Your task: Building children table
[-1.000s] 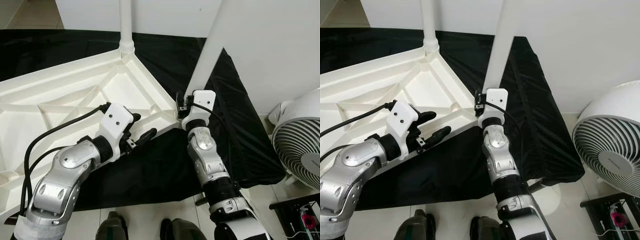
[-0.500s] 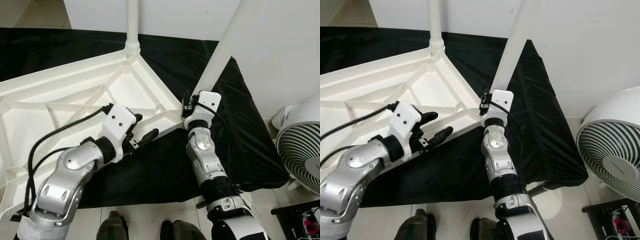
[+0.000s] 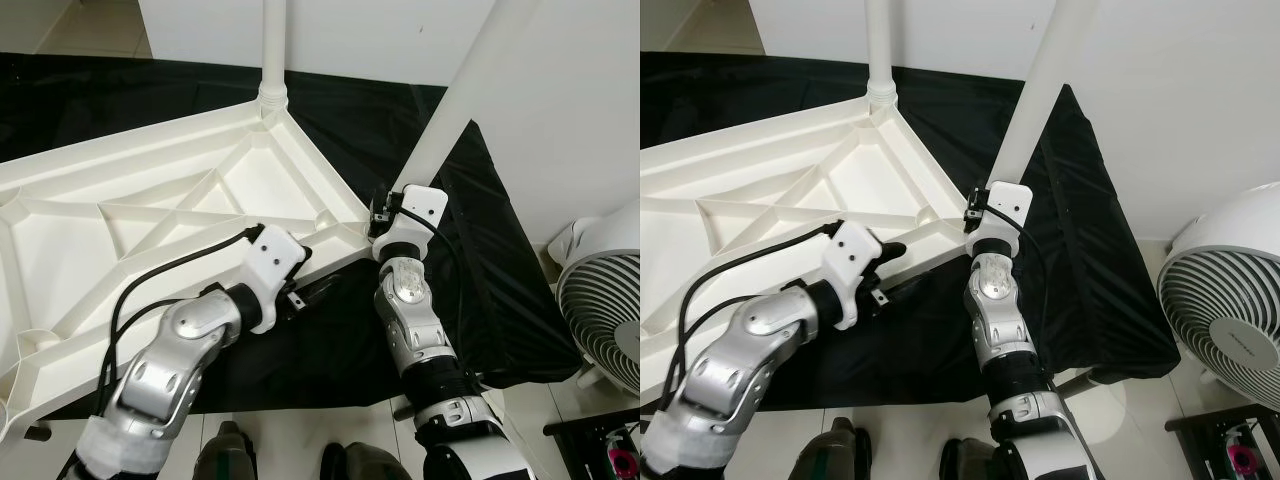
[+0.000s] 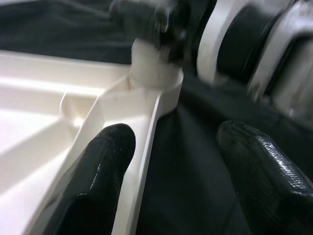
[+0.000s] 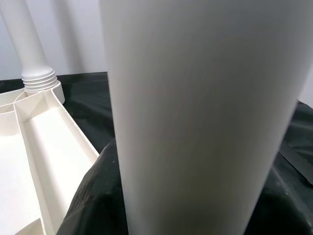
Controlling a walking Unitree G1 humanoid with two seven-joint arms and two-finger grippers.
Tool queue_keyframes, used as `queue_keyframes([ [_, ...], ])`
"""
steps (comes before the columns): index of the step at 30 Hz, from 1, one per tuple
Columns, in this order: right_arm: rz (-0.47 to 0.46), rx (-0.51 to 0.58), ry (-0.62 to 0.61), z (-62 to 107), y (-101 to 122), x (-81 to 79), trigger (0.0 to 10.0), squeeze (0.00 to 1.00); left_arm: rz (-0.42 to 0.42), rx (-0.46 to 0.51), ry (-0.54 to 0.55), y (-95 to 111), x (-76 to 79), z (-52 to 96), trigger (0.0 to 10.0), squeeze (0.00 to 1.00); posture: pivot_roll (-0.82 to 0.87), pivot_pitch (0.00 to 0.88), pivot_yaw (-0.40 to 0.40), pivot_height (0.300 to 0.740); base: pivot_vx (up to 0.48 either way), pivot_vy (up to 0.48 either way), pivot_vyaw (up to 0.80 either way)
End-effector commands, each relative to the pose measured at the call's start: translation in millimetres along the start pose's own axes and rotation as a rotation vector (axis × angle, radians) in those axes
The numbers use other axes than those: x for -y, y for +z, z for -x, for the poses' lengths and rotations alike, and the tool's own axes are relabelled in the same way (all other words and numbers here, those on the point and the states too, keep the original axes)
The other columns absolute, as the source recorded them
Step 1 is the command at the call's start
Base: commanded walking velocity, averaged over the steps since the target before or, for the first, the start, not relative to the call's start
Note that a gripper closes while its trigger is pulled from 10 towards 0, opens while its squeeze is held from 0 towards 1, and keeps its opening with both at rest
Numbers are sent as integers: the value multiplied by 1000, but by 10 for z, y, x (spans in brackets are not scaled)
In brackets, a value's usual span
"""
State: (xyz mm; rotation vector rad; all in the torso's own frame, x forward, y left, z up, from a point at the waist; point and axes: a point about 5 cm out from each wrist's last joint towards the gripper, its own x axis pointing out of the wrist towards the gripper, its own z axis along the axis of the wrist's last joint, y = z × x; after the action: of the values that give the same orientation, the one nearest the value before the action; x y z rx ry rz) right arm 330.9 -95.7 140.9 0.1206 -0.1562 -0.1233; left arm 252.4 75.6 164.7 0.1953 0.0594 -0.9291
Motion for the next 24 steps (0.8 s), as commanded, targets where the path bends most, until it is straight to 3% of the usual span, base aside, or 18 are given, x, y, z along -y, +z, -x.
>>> queue_keyframes([
  [1, 38, -176, -57, 131, -360, 168, 10000, 1000, -7, 3, 12, -3, 11, -38, 10000, 0, 46, 78, -70, 740, 0, 0, 0],
  [6, 38, -176, -41, 122, -358, 173, 10000, 1000, -15, 14, 0, 12, 12, -82, 10000, 0, 39, 76, -69, 740, 0, 0, 0],
  [9, 9, -159, 64, 195, -379, 155, 10000, 1000, -27, 21, -4, 16, 8, -138, 10000, 0, 38, 72, -69, 740, 0, 0, 0],
  [19, 15, -94, 202, 218, -302, 252, 10000, 1000, -16, 36, -18, 24, 48, -176, 10000, 0, 21, 68, -56, 740, 0, 0, 0],
  [20, 29, -83, 223, 207, -284, 296, 10000, 0, -15, 38, -21, 29, 51, -183, 10000, 0, 17, 68, -53, 740, 0, 0, 0],
  [24, 38, -82, 315, 164, -251, 395, 10000, 0, -22, 45, -29, 49, 37, -210, 10000, 0, 11, 67, -47, 740, 0, 0, 0],
])
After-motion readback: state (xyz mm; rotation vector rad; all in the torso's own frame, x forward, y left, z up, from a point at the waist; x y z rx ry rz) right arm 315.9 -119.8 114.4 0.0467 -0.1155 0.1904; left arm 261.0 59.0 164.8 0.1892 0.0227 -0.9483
